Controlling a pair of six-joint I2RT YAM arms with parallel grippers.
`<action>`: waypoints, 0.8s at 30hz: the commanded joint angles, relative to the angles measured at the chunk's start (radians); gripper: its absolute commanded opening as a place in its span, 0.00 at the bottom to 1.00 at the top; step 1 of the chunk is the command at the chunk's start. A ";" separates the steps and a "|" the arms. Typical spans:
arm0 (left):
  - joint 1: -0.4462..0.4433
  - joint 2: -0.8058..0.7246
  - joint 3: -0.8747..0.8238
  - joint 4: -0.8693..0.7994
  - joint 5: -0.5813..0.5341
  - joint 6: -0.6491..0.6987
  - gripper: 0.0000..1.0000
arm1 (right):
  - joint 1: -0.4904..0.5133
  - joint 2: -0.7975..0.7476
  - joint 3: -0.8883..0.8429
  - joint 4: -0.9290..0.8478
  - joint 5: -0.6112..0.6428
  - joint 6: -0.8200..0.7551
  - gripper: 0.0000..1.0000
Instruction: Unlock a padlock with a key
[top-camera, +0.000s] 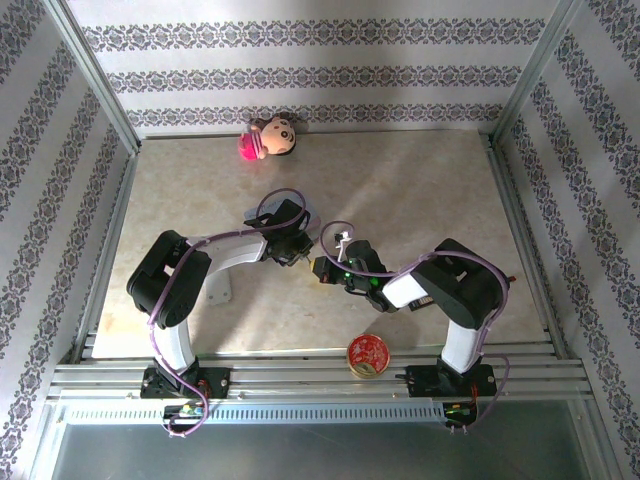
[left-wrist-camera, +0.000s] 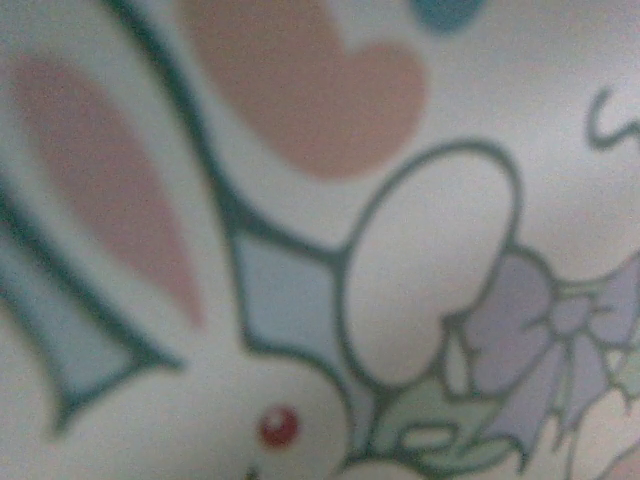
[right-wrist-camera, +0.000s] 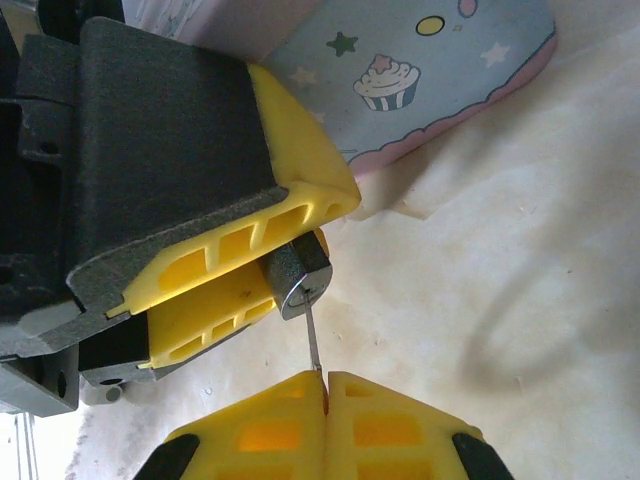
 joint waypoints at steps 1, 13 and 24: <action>-0.012 -0.015 -0.008 -0.008 0.083 -0.018 0.16 | -0.012 0.026 0.036 0.121 0.007 0.031 0.00; -0.012 -0.021 -0.015 -0.018 0.093 -0.003 0.16 | -0.058 0.077 0.016 0.258 -0.034 0.091 0.00; -0.013 -0.020 -0.015 -0.016 0.112 0.010 0.16 | -0.075 0.111 0.031 0.305 -0.060 0.113 0.00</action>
